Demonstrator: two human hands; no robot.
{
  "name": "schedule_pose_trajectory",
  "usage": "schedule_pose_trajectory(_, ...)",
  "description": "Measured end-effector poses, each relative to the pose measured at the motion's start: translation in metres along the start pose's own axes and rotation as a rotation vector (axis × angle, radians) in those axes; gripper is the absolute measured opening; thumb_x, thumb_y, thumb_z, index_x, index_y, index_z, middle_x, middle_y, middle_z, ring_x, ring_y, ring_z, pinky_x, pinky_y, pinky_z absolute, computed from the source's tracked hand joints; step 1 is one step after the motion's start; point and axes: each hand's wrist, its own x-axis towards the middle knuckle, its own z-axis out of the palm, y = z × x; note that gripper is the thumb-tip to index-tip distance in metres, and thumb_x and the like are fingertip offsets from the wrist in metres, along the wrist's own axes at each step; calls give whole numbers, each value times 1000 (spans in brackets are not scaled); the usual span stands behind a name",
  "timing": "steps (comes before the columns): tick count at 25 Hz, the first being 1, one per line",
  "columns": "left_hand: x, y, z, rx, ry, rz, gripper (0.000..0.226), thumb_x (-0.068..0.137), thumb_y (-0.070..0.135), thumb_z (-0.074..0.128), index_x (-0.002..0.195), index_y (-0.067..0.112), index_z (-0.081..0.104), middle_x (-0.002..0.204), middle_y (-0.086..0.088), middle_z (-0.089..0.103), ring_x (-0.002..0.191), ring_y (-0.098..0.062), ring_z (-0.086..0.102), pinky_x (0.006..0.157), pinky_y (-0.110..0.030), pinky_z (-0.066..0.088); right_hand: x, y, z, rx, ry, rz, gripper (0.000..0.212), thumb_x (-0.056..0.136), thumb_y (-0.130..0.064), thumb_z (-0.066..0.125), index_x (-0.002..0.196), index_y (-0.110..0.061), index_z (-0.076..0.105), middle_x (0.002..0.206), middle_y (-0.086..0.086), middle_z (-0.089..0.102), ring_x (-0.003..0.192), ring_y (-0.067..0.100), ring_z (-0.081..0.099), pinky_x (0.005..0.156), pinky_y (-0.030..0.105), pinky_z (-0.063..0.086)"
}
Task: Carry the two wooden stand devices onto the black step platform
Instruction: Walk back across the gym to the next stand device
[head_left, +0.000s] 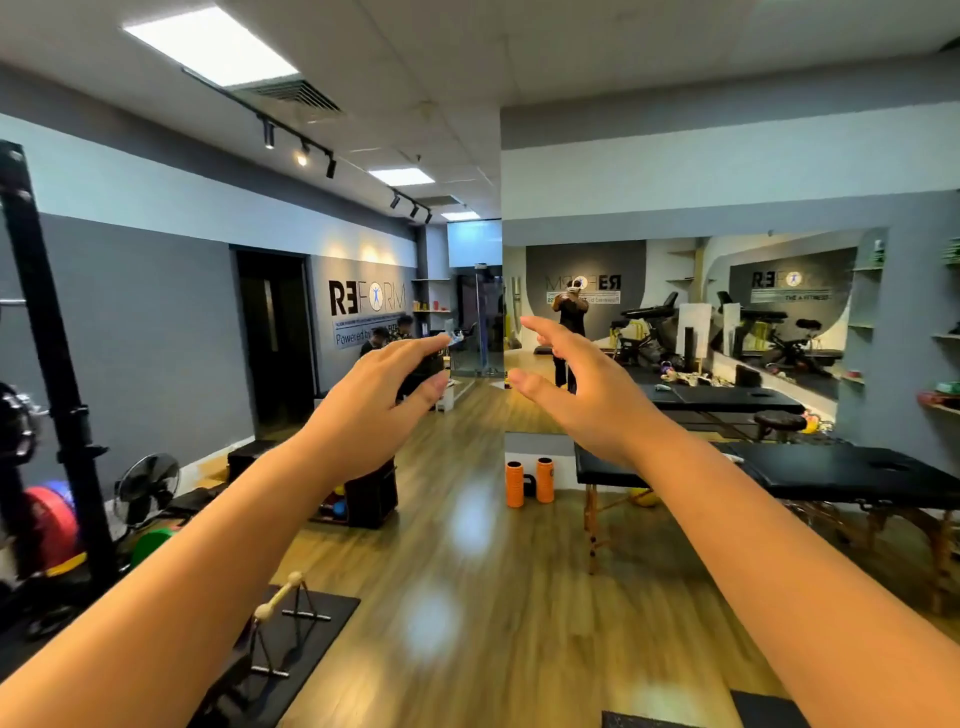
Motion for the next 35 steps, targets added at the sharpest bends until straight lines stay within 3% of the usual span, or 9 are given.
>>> schedule_pose_trajectory(8,80,-111,99,48,-24,-125,55,102,54,44,155,40,36,157,10,45,147,-15,37,117,-46,36,116,127,86,13,-111,-36,66,99,-56,58,159,-43,32,162,-5,41,149,14,36,110,33,34)
schedule_pose_trajectory(11,114,-177,139,51,-4,-142,66,94,67,36,155,40,37,156,10,47,145,-15,40,116,-47,39,168,181,128,6,-129,-40,66,99,-57,58,158,-44,32,161,-7,42,147,12,37,105,30,31)
schedule_pose_trajectory(15,167,-265,188,29,-24,-170,65,96,67,34,154,38,39,152,8,50,140,-18,46,111,-49,44,246,258,169,20,-151,3,66,98,-59,59,157,-44,34,159,-7,44,146,11,39,114,37,36)
schedule_pose_trajectory(20,246,-341,232,30,-17,-198,66,92,61,38,154,37,38,153,7,49,141,-17,43,111,-44,41,335,336,214,50,-139,35,66,98,-57,60,158,-42,35,157,-9,45,144,9,40,108,31,34)
schedule_pose_trajectory(26,292,-438,289,77,-19,-255,59,98,55,42,155,40,37,155,9,47,140,-11,44,106,-32,41,430,409,295,117,-192,-3,67,95,-60,60,156,-46,36,157,-9,46,146,11,40,117,41,37)
schedule_pose_trajectory(30,320,-511,321,165,7,-337,56,100,54,44,154,41,37,151,11,51,138,-12,46,108,-39,46,511,459,356,216,-243,-79,64,98,-52,64,156,-43,38,157,-4,46,148,14,37,119,41,33)
schedule_pose_trajectory(35,352,-588,350,250,27,-483,52,102,49,48,153,39,40,145,13,55,134,-9,48,106,-32,45,610,511,437,321,-394,-154,63,97,-50,65,154,-46,39,154,-5,49,141,13,44,108,33,39)
